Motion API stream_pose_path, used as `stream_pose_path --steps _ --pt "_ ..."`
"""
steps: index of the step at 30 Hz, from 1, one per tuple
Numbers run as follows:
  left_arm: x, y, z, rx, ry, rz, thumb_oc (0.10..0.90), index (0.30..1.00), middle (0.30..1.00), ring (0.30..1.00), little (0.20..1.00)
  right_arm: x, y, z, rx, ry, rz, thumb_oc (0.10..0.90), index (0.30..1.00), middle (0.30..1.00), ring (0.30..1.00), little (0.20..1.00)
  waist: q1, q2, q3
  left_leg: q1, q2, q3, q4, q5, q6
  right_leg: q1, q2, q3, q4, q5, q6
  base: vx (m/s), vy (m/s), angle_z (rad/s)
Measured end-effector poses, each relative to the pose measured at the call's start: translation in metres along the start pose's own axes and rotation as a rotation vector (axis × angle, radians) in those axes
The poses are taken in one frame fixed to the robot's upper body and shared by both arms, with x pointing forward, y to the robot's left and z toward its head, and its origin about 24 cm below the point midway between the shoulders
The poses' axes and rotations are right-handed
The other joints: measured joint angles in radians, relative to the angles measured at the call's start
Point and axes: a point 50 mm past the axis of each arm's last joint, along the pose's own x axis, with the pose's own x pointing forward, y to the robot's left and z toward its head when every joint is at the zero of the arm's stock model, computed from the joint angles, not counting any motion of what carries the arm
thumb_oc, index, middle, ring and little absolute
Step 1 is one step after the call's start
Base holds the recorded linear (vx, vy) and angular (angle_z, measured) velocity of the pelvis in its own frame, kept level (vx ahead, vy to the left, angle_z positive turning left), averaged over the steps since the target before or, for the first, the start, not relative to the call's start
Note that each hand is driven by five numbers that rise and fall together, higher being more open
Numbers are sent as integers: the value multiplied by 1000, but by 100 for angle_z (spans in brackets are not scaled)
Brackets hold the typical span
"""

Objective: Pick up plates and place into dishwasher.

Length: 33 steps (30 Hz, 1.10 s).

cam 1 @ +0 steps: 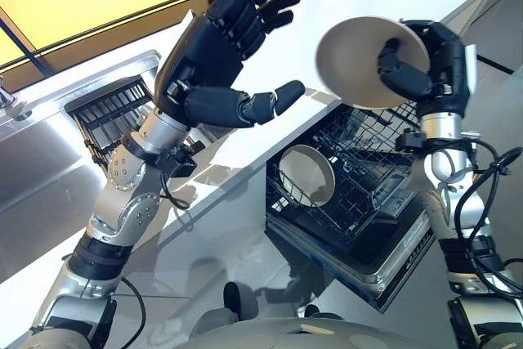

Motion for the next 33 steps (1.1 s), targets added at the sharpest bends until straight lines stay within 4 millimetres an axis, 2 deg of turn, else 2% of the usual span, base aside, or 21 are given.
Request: stream_pose_path --steps 4,8,12,14,18,21,24,30,33 --pt "-21 -8 -24 -182 158 -54 800 900 900 900 900 0 -26 -11 -154 20 -120 100 300 300 300 200 0 1 0 -3 -2 -3 0 0 1 -1 -1 -3 0 0 1 0 0 0" --pt "-49 -12 -44 -345 309 -11 800 900 900 900 900 -4 -45 -17 -292 28 -170 100 300 300 300 200 2 11 0 -5 -4 -5 0 1 2 -1 -3 -6 0 -1 2 0 0 0" --pt "-84 -10 -53 -427 397 70 800 900 900 900 900 -8 -60 -17 -376 27 -182 100 300 300 300 200 11 27 -2 -6 -4 -8 0 1 2 -1 -3 -9 0 -2 2 1 3 1" --pt "-104 -5 -56 -465 450 76 800 900 900 900 900 -9 -71 -20 -405 47 -205 100 300 300 300 200 29 37 -8 -7 -4 -10 -3 1 2 -1 -3 -11 0 -3 3 11 23 3" --pt "-124 -7 -59 -561 546 -33 800 900 900 900 900 -10 -85 -33 -462 118 -222 100 300 300 300 200 50 43 -10 -10 -5 -17 -4 1 2 0 -3 -15 0 -3 4 14 16 6" --pt "-132 -15 -66 -721 528 -88 800 900 900 900 900 -12 -86 -50 -487 195 -212 100 300 300 300 200 55 43 -10 -10 -6 -23 -4 3 5 3 -5 -21 0 -4 4 23 2 6" --pt "-140 -18 -76 -793 544 -84 800 900 900 900 900 -13 -80 -57 -474 238 -170 100 300 300 300 200 55 50 -14 -16 -7 -27 -3 5 7 1 -6 -28 0 -4 4 17 17 5" --pt "-156 -24 -97 -889 583 -125 800 900 900 900 900 -4 -70 -71 -496 307 -109 100 300 300 300 200 56 103 -49 -14 -7 -26 -4 6 6 0 -4 -29 0 -4 5 6 2 0" --pt "-160 -24 -105 -870 601 -168 800 900 900 900 900 -5 -78 -82 -562 374 -79 100 300 300 300 200 66 117 -59 -5 -6 -24 -5 5 3 7 -2 -29 -1 -5 5 11 -1 -3"
